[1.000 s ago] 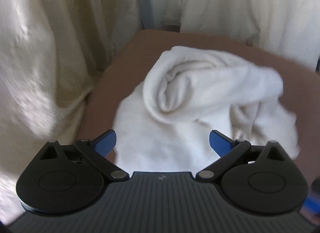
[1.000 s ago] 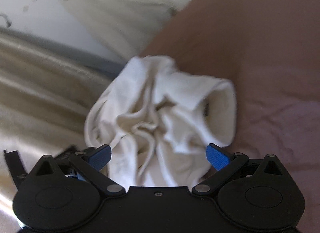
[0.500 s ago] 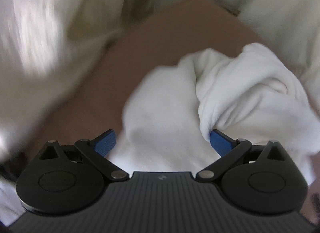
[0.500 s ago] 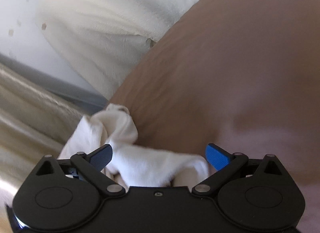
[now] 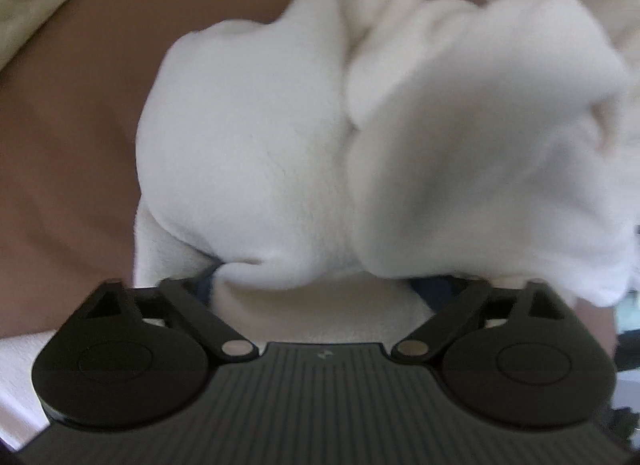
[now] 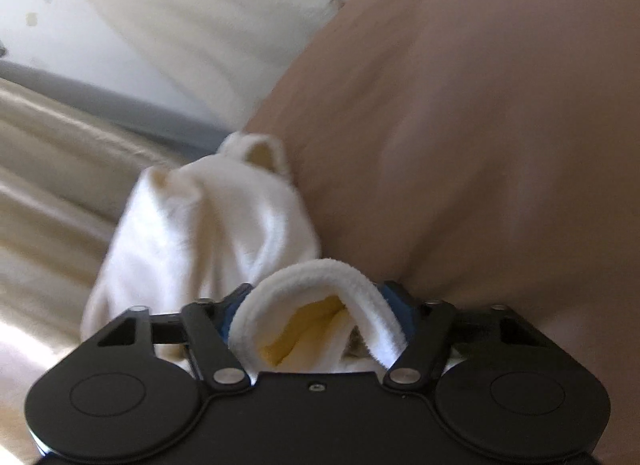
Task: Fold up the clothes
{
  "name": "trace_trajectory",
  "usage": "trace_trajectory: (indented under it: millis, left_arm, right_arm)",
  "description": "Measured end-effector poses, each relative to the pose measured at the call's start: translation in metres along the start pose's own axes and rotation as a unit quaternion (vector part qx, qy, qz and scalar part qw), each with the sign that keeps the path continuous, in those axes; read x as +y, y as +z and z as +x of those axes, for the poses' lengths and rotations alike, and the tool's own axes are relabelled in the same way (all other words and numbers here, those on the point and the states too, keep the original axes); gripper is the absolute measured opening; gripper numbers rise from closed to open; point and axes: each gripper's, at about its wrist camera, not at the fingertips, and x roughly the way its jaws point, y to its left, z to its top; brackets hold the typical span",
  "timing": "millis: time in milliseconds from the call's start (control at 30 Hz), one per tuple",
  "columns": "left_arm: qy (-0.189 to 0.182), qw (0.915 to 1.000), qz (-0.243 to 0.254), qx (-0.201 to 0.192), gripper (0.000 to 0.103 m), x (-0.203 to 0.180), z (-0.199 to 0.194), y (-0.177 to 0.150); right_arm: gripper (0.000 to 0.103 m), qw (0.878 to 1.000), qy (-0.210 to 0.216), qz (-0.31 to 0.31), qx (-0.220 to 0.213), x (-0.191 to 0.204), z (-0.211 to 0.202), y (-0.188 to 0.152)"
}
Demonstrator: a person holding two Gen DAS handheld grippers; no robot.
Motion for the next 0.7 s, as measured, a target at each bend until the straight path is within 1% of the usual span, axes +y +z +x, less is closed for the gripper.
trace_trajectory:
  millis: [33, 67, 133, 167, 200, 233, 267, 300, 367, 400, 433, 467, 500, 567, 600, 633, 700]
  left_arm:
    - [-0.013, 0.9999, 0.003, 0.005, 0.076, -0.003, -0.002, -0.001]
    - [-0.028, 0.9994, 0.015, 0.016, 0.073, -0.009, -0.004, -0.005]
    - [-0.058, 0.9963, 0.05, 0.04, 0.073, -0.026, -0.007, -0.017]
    - [-0.069, 0.9944, 0.065, 0.047, 0.073, -0.034, -0.01, -0.024]
    - [-0.081, 0.9922, 0.078, 0.053, 0.072, -0.041, -0.013, -0.033]
    - [-0.094, 0.9902, 0.086, 0.059, 0.072, -0.046, -0.016, -0.04]
    - [-0.105, 0.988, 0.092, 0.065, 0.072, -0.05, -0.018, -0.047]
    - [-0.115, 0.9859, 0.101, 0.069, 0.072, -0.054, -0.021, -0.054]
    - [-0.133, 0.9828, 0.109, 0.069, 0.071, -0.06, -0.03, -0.064]
    - [-0.146, 0.9809, 0.109, 0.069, 0.071, -0.062, -0.035, -0.069]
    - [-0.165, 0.978, 0.107, 0.07, 0.069, -0.064, -0.042, -0.073]
    - [-0.187, 0.9738, 0.106, 0.073, 0.066, -0.066, -0.049, -0.076]
    - [-0.21, 0.9684, 0.112, 0.074, 0.065, -0.069, -0.057, -0.081]
    - [-0.255, 0.954, 0.139, 0.074, 0.064, -0.084, -0.077, -0.09]
    - [-0.28, 0.9445, 0.155, 0.075, 0.064, -0.094, -0.089, -0.095]
    - [-0.307, 0.9325, 0.174, 0.076, 0.063, -0.105, -0.099, -0.101]
    - [-0.361, 0.9056, 0.208, 0.078, 0.062, -0.126, -0.12, -0.115]
  right_arm:
    - [0.065, 1.0, 0.019, 0.012, 0.011, 0.001, 0.0, -0.001]
    - [0.063, 0.999, 0.038, 0.023, 0.022, 0.002, -0.001, -0.003]
    - [0.057, 0.999, 0.037, 0.004, 0.034, 0.014, -0.005, -0.009]
    - [0.055, 0.999, 0.035, -0.006, 0.04, 0.021, -0.007, -0.012]
    - [0.051, 0.998, 0.033, -0.011, 0.043, 0.027, -0.011, -0.014]
    - [0.046, 0.999, 0.03, -0.011, 0.039, 0.033, -0.018, -0.016]
    - [0.045, 0.999, 0.036, -0.008, 0.034, 0.038, -0.028, -0.018]
    - [0.04, 0.999, 0.043, -0.005, 0.03, 0.044, -0.037, -0.02]
    - [0.034, 0.998, 0.045, -0.019, 0.026, 0.057, -0.057, -0.02]
    - [0.027, 0.998, 0.054, -0.029, 0.023, 0.064, -0.067, -0.017]
    - [0.024, 0.997, 0.067, -0.034, 0.018, 0.072, -0.08, -0.014]
    - [0.024, 0.996, 0.074, -0.039, 0.01, 0.078, -0.097, -0.01]
    - [0.023, 0.996, 0.082, -0.045, 0.002, 0.084, -0.113, -0.006]
    - [0.022, 0.995, 0.036, -0.083, -0.041, 0.096, -0.147, -0.006]
    - [0.021, 0.993, 0.012, -0.102, -0.062, 0.102, -0.164, -0.006]
    - [0.02, 0.989, -0.012, -0.121, -0.084, 0.108, -0.181, -0.006]
    - [0.02, 0.977, -0.06, -0.159, -0.126, 0.12, -0.215, -0.006]
